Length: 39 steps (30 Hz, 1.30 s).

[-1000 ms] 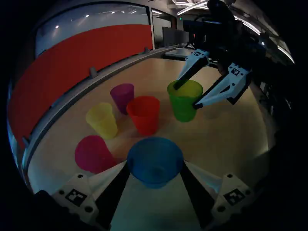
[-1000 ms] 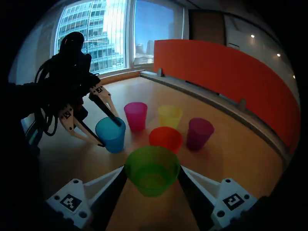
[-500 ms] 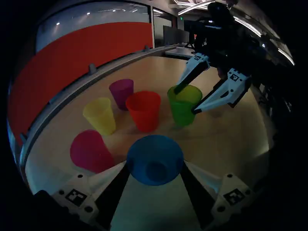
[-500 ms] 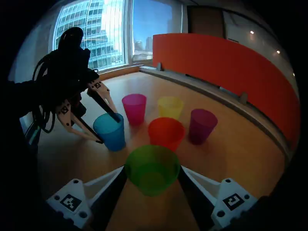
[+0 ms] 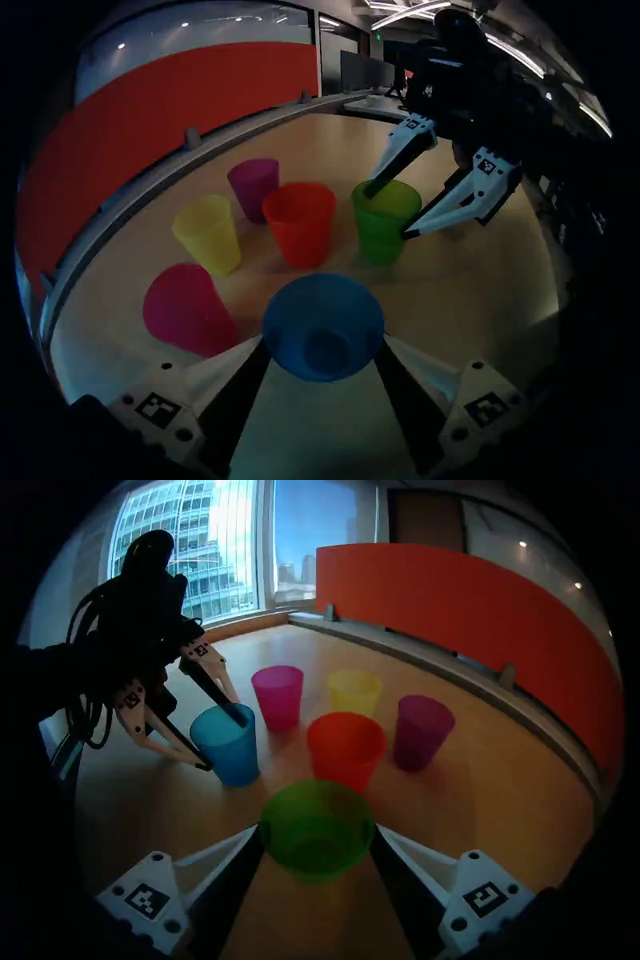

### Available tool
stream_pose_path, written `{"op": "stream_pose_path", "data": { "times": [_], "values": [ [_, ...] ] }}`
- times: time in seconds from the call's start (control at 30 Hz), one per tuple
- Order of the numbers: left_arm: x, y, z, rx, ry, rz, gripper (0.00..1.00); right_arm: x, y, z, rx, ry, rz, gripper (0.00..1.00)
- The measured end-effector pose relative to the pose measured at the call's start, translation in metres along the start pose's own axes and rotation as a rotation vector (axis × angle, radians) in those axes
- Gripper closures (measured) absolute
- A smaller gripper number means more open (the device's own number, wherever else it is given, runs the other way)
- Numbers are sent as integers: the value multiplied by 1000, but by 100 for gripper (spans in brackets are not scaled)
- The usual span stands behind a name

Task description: Pour water

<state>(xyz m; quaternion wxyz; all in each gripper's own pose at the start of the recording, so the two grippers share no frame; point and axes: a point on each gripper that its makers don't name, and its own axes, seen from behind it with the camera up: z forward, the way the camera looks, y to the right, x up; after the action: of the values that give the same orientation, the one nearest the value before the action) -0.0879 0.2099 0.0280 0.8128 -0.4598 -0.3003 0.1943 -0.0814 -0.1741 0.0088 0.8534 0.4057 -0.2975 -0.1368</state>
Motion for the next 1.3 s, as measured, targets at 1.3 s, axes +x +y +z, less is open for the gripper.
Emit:
{"op": "stream_pose_path", "data": {
  "times": [1.3],
  "values": [
    [-21, -6, -66, 140, 66, -89, 3, -13, -1, -66, -128, 94, 93, 0]
  ]
}}
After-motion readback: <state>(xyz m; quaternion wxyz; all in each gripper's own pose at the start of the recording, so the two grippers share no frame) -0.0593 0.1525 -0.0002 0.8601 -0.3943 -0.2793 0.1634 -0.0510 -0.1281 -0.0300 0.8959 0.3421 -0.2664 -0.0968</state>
